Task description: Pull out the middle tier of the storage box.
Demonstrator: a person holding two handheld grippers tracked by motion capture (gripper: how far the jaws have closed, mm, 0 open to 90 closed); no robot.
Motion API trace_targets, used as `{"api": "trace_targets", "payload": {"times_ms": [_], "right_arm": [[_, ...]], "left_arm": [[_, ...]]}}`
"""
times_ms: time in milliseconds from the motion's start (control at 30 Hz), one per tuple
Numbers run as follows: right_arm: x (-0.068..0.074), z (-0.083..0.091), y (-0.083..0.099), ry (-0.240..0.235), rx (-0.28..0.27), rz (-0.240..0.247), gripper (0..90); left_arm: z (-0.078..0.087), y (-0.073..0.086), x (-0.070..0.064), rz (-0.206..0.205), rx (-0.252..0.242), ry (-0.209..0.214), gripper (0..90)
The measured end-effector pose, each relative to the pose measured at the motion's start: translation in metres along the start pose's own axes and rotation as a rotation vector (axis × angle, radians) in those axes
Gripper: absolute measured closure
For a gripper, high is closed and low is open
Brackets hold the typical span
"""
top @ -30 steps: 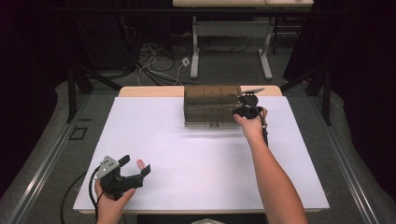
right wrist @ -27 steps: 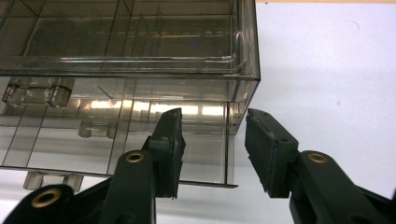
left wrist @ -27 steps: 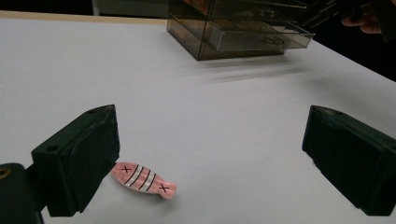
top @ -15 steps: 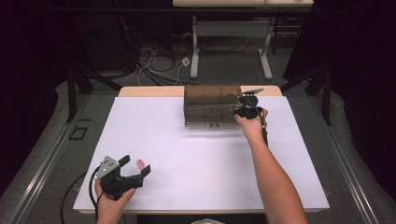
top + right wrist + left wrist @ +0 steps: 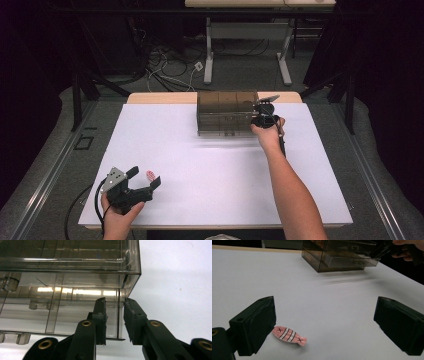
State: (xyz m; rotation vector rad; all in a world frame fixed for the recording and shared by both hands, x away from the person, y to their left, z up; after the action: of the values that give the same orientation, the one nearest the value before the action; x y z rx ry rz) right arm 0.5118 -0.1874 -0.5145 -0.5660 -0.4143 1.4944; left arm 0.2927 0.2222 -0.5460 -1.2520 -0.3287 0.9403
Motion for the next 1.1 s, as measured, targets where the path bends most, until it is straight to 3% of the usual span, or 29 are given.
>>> {"api": "trace_targets", "payload": {"times_ms": [400,900,1100], "right_arm": [[0.0027,-0.0040,0.0016,0.004,0.012,0.010,79.7],[0.0024,-0.0047,0.0032,0.043,0.033,0.023,88.3],[0.0049,-0.0041,0.0039,0.071,0.025,0.054,88.4]], "left_arm": [[0.0005,0.0000,-0.0002,0.001,0.001,0.000,4.5],[-0.0002,0.0001,-0.0005,0.000,-0.001,0.001,4.5],[-0.0001,0.0001,-0.0004,0.003,-0.001,0.001,4.5]]}}
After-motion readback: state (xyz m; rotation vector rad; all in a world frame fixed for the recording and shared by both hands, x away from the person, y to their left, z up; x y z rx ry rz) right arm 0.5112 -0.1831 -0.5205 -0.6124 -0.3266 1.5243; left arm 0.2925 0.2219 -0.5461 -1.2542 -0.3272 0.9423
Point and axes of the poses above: each handheld gripper's, and its own axes: z roughly backward along the jaws, y roughly out of its underside, x roughly to its left, the point moved 3 cm from there along -z, roughly forward along the jaws, and after that the axes turned 8 degrees about y, right-handed, at the moved point
